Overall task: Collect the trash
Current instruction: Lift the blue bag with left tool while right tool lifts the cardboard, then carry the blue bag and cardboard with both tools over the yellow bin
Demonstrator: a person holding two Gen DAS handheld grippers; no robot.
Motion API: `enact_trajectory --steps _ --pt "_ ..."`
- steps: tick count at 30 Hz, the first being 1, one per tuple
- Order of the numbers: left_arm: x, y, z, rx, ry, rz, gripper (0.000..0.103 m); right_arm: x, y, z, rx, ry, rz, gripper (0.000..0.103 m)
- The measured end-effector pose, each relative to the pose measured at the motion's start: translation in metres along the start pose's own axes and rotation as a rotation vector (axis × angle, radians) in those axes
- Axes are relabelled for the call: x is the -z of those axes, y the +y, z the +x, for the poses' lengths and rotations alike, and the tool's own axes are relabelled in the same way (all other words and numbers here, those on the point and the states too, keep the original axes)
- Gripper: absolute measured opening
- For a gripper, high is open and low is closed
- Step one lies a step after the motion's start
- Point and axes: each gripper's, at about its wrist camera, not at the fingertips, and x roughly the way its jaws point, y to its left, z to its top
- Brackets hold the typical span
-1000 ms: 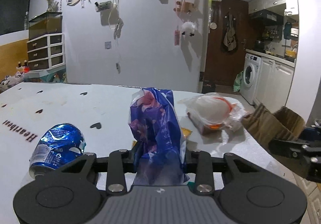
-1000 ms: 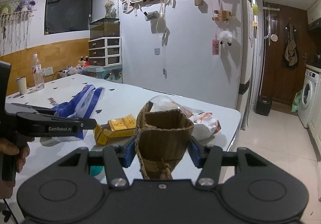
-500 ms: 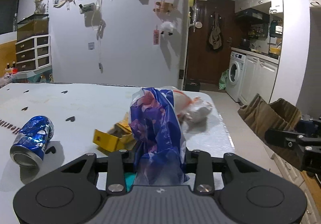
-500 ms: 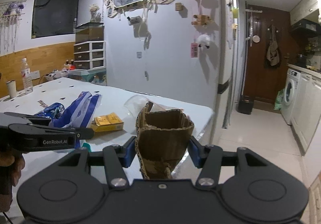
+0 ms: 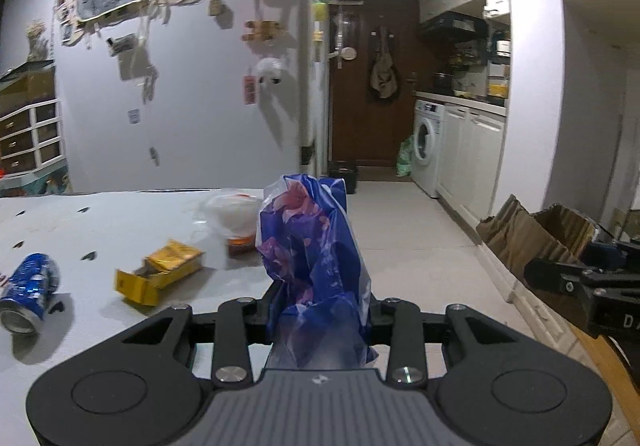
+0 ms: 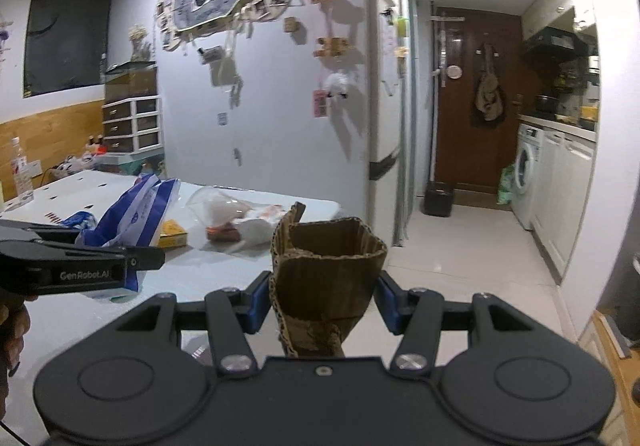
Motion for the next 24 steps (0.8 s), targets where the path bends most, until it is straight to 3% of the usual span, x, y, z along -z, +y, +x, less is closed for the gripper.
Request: enact_trajectory --steps 13,24 --pt "0.012 -0.081 0.000 0.089 0.025 0.063 0.038 0.027 -0.072 -0.043 0.125 0.017 0.089 0.055" --pt "0.032 -0.143 0.048 0.175 0.134 0.127 0.038 0.075 -0.129 -0.037 0.206 0.079 0.202 0.055"
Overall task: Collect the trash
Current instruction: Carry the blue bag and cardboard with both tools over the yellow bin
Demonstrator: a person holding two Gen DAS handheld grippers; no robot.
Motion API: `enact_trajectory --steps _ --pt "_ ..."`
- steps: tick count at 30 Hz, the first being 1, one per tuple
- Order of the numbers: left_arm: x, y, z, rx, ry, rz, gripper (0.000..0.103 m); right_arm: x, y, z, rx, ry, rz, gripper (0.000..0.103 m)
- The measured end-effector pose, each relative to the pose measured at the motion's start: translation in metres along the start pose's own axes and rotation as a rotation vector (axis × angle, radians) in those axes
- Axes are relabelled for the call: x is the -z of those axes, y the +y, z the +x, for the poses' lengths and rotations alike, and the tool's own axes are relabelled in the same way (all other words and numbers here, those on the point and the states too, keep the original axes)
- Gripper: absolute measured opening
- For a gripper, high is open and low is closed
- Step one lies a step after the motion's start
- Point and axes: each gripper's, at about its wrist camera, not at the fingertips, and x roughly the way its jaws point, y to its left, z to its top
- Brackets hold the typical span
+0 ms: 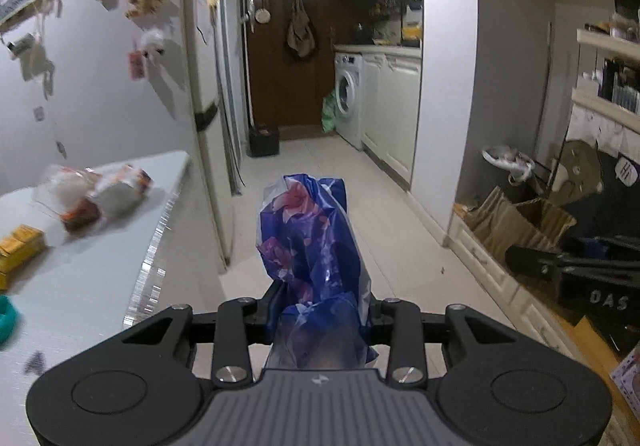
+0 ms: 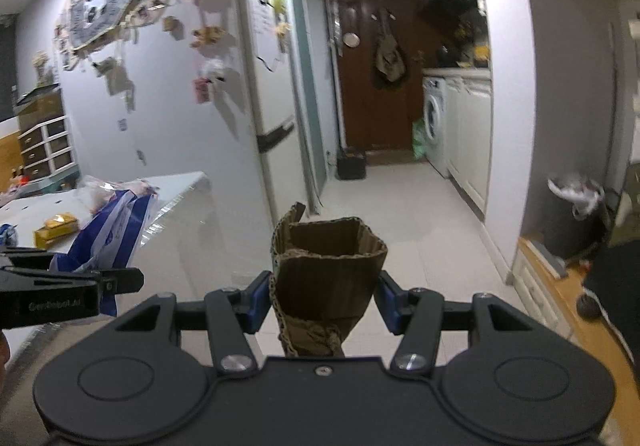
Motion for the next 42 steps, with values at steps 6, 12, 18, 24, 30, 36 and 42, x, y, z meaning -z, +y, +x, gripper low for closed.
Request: enact_trajectory --steps 6,12,18,24,30,36,42 --pt "0.004 -0.006 0.045 0.007 0.078 -0.008 0.038 0.019 -0.018 0.033 0.033 0.071 0.033 0.055" --pt "0.006 -0.014 0.094 0.020 0.153 -0.018 0.038 0.034 -0.032 0.076 0.034 0.155 0.065 0.055" --pt "0.025 -0.018 0.145 0.032 0.240 -0.018 0.038 0.057 -0.043 0.126 0.037 0.274 0.069 0.055" --pt "0.055 -0.012 0.192 0.042 0.345 -0.041 0.038 0.085 -0.053 0.168 0.054 0.399 0.066 0.055" --pt "0.086 -0.002 0.238 0.067 0.472 -0.079 0.038 0.112 -0.062 0.206 0.051 0.506 0.095 0.055" --pt "0.114 0.005 0.277 0.087 0.589 -0.113 0.038 0.139 -0.061 0.240 0.038 0.629 0.090 0.056" --pt "0.138 0.006 0.311 0.132 0.682 -0.120 0.038 0.158 -0.060 0.267 0.058 0.714 0.082 0.056"
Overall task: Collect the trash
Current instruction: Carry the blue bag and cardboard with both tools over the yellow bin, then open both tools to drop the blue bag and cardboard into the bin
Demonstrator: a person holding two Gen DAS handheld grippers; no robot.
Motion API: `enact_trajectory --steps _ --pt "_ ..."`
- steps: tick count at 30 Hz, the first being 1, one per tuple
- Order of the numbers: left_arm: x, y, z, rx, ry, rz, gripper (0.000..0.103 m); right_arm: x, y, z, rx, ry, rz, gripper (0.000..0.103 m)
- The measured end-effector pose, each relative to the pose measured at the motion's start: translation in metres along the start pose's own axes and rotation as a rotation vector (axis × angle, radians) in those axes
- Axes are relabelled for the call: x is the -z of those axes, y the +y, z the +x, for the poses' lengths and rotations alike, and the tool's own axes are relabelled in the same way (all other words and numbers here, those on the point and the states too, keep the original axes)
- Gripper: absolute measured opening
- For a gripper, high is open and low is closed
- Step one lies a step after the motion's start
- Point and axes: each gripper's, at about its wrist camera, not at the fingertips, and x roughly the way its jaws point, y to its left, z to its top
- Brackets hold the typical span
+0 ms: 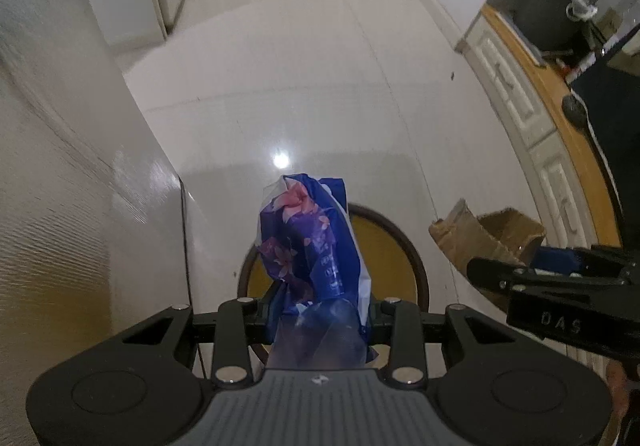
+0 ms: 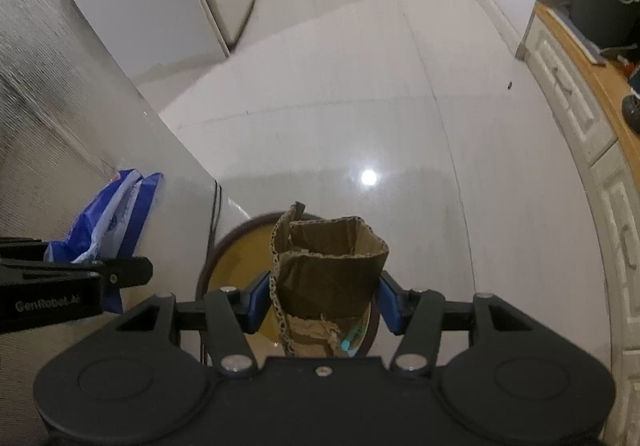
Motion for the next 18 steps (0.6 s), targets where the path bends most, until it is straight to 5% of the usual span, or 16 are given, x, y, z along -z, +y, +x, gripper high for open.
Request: enact_trajectory --steps 11,15,18 --pt "-0.005 -0.001 0.042 0.024 0.058 0.009 0.040 0.001 -0.014 0.036 0.010 0.086 0.026 0.056" --pt "-0.005 0.001 0.051 0.007 0.068 0.009 0.066 0.000 -0.015 0.043 0.005 0.092 0.037 0.056" --pt "-0.004 0.004 0.057 -0.052 0.093 0.008 0.068 0.000 -0.014 0.046 -0.002 0.094 0.042 0.057"
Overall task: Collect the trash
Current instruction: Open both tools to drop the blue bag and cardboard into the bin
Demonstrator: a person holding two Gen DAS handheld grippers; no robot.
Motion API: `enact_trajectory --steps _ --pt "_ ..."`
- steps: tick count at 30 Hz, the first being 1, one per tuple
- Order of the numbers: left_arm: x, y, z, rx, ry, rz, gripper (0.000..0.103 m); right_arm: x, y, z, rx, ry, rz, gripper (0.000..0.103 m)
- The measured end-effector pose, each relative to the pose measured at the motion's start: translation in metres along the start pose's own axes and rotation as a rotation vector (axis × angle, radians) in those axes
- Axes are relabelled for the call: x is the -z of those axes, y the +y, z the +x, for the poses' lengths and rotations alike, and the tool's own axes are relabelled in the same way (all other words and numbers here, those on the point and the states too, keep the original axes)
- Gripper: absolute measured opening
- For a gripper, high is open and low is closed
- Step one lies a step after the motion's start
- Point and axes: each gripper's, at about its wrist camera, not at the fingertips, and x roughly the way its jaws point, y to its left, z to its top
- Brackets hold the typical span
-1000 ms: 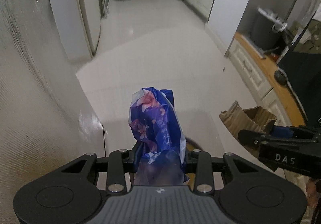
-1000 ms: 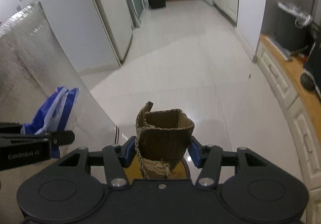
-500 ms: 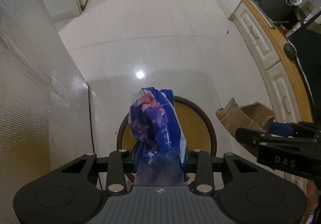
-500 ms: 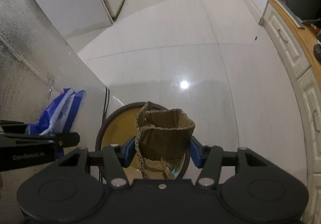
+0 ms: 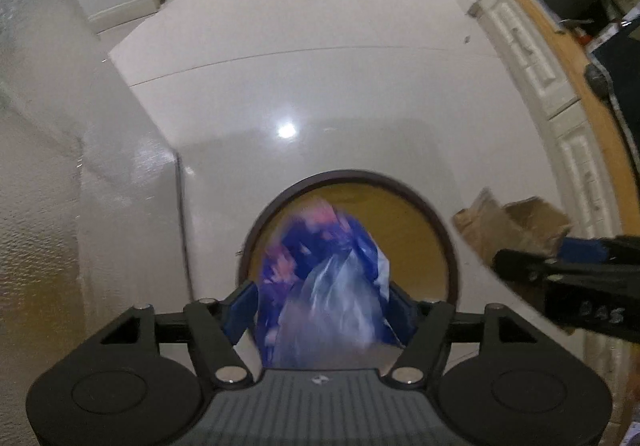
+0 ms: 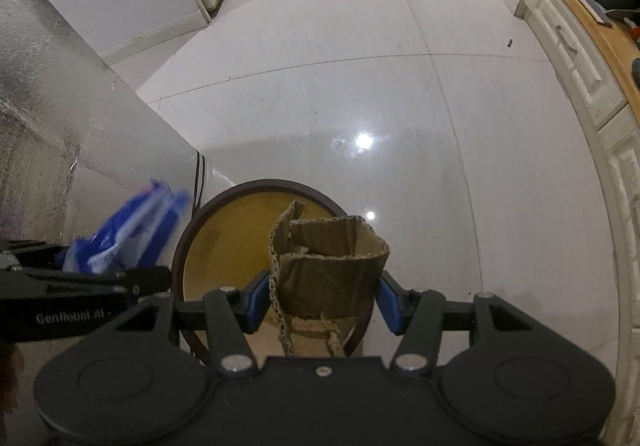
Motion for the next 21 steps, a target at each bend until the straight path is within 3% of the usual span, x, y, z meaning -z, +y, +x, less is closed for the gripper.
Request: enact_trajectory --steps 11,18,21 --pt "0.004 0.020 0.002 -0.066 0.034 -0.019 0.080 -0.005 0.008 0.010 -0.047 -0.024 -0.014 0.067" --pt "0.009 0.024 0.005 -0.109 0.060 -0.023 0.091 -0.003 0.012 0.015 -0.019 -0.006 -0.021 0.092" --pt "0.012 0.027 0.007 -0.125 0.077 -0.029 0.094 0.000 0.012 0.018 0.014 0.037 -0.049 0.095"
